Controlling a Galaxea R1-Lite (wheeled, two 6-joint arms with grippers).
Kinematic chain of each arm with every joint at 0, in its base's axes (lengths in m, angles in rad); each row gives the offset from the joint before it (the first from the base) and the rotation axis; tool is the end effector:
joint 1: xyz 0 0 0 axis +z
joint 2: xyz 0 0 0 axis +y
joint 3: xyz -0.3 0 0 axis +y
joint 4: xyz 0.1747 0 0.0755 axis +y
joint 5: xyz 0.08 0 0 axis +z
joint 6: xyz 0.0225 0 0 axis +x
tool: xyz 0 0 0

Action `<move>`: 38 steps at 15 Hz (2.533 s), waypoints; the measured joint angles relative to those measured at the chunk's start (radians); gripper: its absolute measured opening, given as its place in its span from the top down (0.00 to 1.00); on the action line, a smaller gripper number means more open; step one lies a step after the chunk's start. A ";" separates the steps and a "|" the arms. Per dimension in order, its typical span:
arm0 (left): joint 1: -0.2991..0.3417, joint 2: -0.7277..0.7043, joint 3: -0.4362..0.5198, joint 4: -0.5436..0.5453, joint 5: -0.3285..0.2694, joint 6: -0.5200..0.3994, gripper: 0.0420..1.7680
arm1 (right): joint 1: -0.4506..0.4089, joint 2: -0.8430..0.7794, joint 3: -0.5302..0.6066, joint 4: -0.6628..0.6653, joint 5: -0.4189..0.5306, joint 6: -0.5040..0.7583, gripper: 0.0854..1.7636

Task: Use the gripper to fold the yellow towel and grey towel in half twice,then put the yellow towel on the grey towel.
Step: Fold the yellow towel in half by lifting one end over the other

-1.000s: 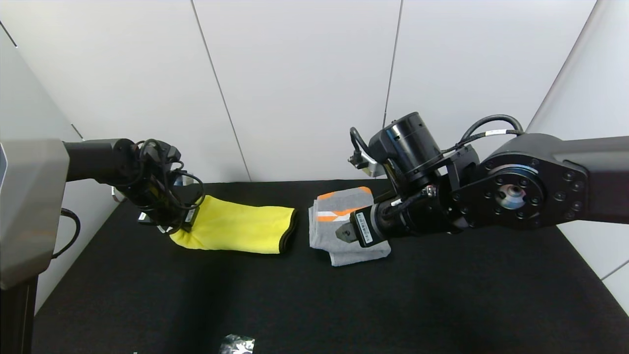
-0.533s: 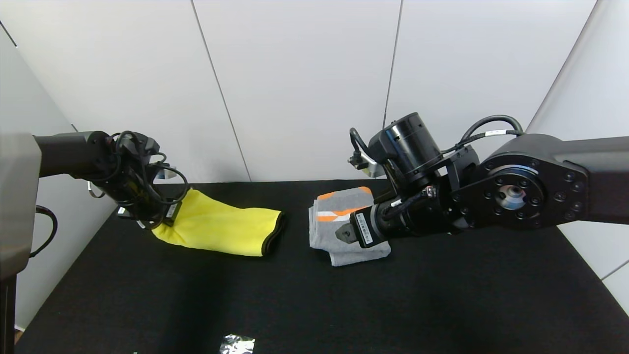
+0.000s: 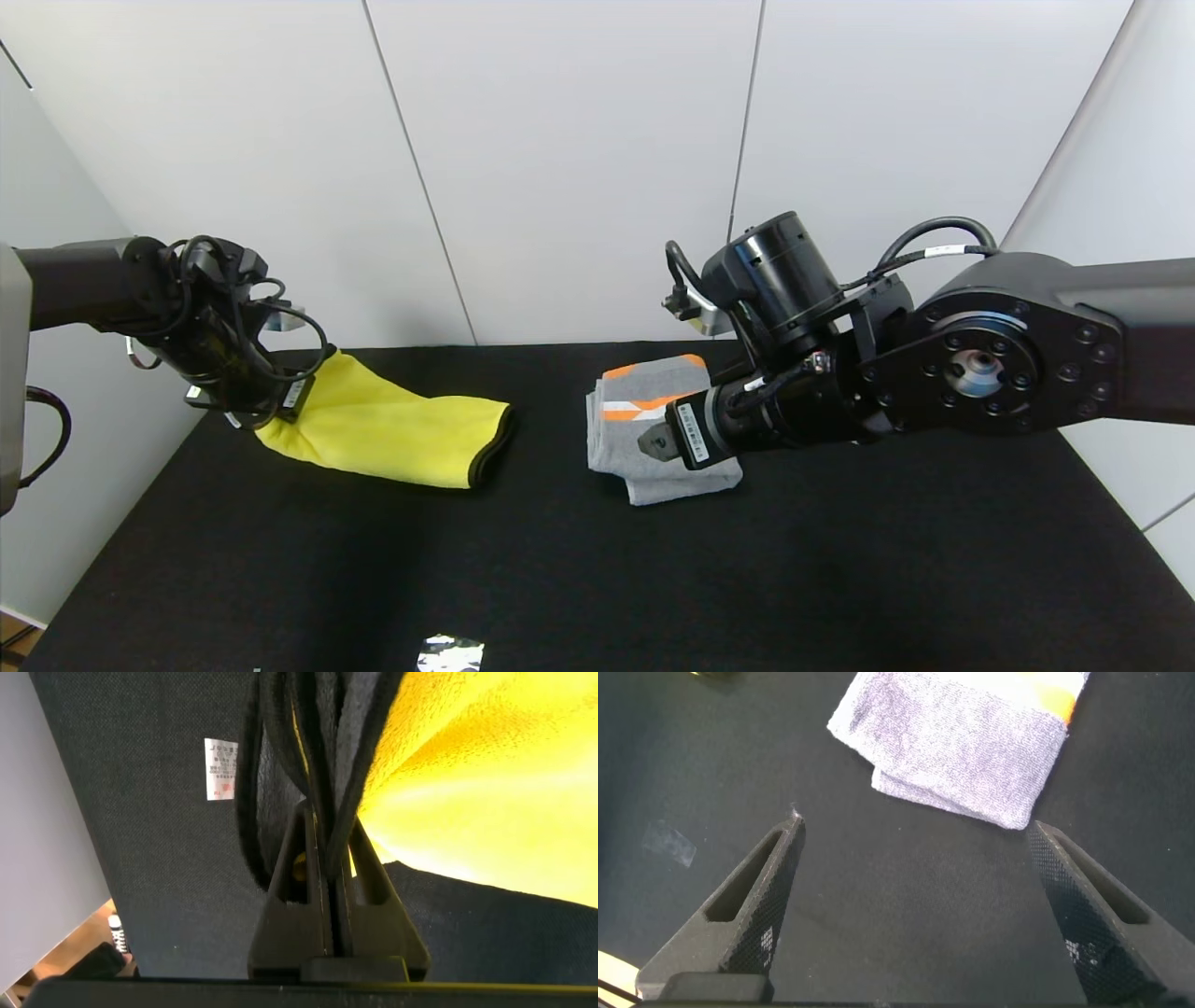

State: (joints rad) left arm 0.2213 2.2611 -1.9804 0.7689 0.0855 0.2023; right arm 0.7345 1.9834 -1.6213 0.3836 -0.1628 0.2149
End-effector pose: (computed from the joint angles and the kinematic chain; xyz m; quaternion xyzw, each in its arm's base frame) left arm 0.4199 0.0964 0.1666 0.0525 0.5107 0.0811 0.8543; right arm 0.2885 0.2557 0.2142 -0.0613 0.3545 0.2259 0.9053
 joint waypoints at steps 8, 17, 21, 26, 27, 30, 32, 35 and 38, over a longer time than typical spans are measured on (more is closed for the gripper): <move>-0.002 -0.004 0.000 0.001 -0.001 -0.002 0.95 | 0.000 -0.001 0.000 0.000 0.001 0.007 0.03; -0.194 -0.183 0.009 0.018 -0.017 -0.029 0.95 | -0.001 -0.011 0.000 0.002 0.001 0.015 0.03; -0.202 -0.201 0.014 0.020 -0.016 -0.027 0.95 | 0.000 -0.011 0.000 0.000 0.001 0.020 0.03; -0.230 -0.206 0.016 0.064 -0.003 -0.016 0.95 | -0.001 -0.013 0.000 0.000 0.002 0.020 0.03; -0.240 -0.206 0.017 0.066 -0.002 -0.015 0.95 | -0.004 -0.015 0.000 0.000 0.002 0.020 0.03; -0.262 -0.201 0.019 0.091 0.002 -0.014 0.95 | -0.006 -0.018 0.000 0.000 0.002 0.020 0.03; -0.286 -0.198 0.020 0.093 0.003 -0.014 0.95 | -0.010 -0.019 0.000 0.000 0.001 0.021 0.03; -0.312 -0.194 0.037 0.101 0.005 -0.017 0.95 | -0.010 -0.020 0.000 0.000 0.002 0.021 0.03; -0.340 -0.189 0.049 0.101 0.030 -0.016 0.95 | -0.015 -0.020 -0.001 0.000 0.002 0.021 0.03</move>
State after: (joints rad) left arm -0.1191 2.0719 -1.9311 0.8702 0.1151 0.1866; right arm 0.7196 1.9638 -1.6221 0.3836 -0.1604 0.2364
